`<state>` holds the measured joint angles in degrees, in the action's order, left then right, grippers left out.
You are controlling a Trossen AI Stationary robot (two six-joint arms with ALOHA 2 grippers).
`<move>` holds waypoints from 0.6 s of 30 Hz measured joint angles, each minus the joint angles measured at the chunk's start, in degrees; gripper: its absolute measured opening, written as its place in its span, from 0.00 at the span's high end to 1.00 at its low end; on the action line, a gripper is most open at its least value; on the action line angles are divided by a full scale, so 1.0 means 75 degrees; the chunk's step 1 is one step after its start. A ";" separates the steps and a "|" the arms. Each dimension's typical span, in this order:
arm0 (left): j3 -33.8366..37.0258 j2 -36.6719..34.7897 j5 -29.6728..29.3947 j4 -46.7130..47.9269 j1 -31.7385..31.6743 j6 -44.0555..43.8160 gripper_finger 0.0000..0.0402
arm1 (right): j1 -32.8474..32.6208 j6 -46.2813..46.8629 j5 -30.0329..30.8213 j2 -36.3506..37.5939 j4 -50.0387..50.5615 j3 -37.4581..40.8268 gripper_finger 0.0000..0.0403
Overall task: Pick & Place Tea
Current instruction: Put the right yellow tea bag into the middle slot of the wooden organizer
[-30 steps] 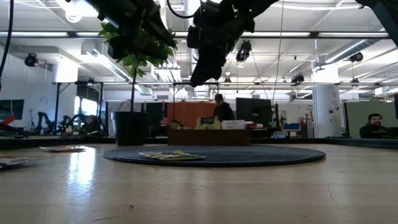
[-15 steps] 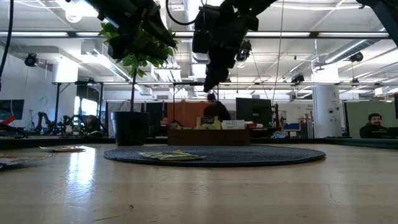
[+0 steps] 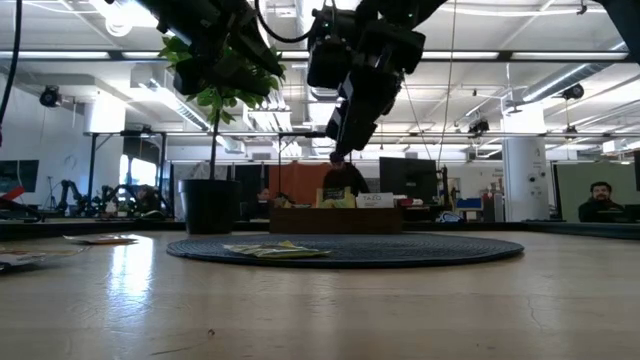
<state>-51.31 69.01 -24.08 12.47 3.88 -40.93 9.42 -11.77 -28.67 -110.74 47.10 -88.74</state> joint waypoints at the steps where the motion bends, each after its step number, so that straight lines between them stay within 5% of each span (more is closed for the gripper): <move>1: 0.0000 0.0000 -0.0001 -0.0005 0.0000 -0.0015 0.60 | -0.0050 0.0096 -0.0003 0.0000 -0.0006 0.0059 0.73; 7: 0.0001 0.0001 0.0058 -0.0590 0.0012 -0.1708 0.60 | -0.0355 0.0710 -0.0455 0.0001 -0.0637 0.0821 0.72; 11: 0.0003 0.0019 -0.0736 -0.0662 -0.0017 -0.1682 0.60 | -0.0703 0.1699 -0.0808 0.0002 -0.1903 0.1598 0.74; 18: -0.0001 0.0020 -0.0365 -0.0813 -0.0006 -0.2008 0.60 | -0.1302 0.3416 -0.0685 0.0001 -0.3948 0.2319 0.77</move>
<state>-51.31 69.17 -26.81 6.37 3.84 -55.99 -0.34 13.85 -33.80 -110.73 17.49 -71.35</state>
